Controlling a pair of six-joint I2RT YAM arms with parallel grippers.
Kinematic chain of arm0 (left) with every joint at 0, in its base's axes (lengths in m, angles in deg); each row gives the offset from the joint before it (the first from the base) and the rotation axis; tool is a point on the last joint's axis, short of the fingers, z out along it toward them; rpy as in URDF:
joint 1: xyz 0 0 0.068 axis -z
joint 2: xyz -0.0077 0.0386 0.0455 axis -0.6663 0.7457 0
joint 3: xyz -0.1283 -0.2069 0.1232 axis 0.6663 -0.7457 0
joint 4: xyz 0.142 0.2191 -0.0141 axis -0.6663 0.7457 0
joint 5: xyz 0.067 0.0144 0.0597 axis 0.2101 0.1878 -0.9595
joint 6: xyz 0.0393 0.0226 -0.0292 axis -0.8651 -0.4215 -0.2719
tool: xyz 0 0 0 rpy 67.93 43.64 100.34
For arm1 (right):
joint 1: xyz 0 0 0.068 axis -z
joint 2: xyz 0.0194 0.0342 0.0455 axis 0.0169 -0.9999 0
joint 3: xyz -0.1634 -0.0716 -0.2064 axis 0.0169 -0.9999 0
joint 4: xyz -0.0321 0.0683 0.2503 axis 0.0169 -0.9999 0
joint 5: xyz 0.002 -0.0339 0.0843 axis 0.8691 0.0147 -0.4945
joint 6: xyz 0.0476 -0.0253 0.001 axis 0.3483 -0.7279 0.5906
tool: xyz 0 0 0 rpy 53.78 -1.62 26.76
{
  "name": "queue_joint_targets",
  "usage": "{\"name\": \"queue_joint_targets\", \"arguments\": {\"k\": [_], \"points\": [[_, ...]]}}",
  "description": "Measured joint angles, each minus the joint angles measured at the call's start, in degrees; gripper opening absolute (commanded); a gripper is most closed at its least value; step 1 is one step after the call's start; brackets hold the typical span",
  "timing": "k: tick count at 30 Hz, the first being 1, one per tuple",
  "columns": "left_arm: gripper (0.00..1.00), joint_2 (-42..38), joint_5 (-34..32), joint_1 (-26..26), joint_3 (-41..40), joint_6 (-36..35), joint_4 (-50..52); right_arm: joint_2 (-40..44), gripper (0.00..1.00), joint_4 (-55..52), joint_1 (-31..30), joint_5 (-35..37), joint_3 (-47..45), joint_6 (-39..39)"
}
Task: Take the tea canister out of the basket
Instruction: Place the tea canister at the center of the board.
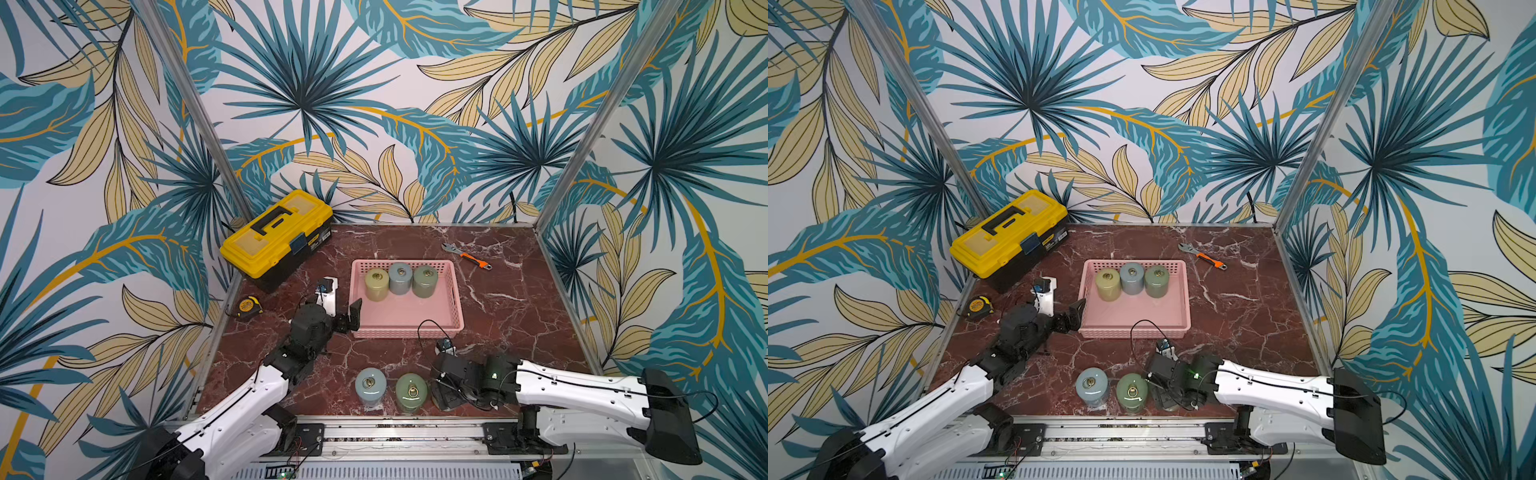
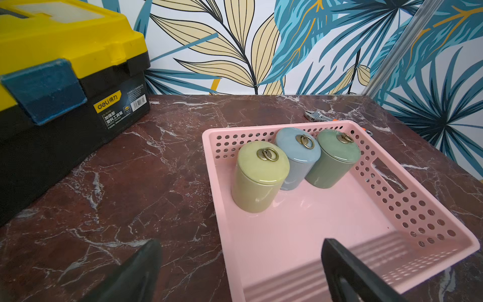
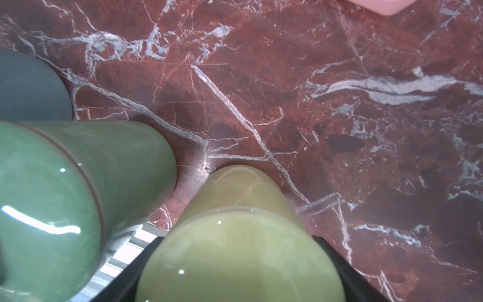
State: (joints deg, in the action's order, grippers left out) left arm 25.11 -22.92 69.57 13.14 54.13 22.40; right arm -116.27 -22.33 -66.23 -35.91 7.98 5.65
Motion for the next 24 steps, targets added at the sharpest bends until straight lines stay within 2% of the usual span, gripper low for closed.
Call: {"name": "queue_joint_targets", "arguments": {"k": [10,24], "points": [[1.0,0.0,0.0,0.0,0.0,0.0,0.0,-0.6,0.99,0.4,-0.7,0.0,-0.2,1.1],[1.0,0.0,0.0,0.0,0.0,0.0,0.0,0.1,0.99,-0.3,-1.0,1.9,1.2,1.2]]}}
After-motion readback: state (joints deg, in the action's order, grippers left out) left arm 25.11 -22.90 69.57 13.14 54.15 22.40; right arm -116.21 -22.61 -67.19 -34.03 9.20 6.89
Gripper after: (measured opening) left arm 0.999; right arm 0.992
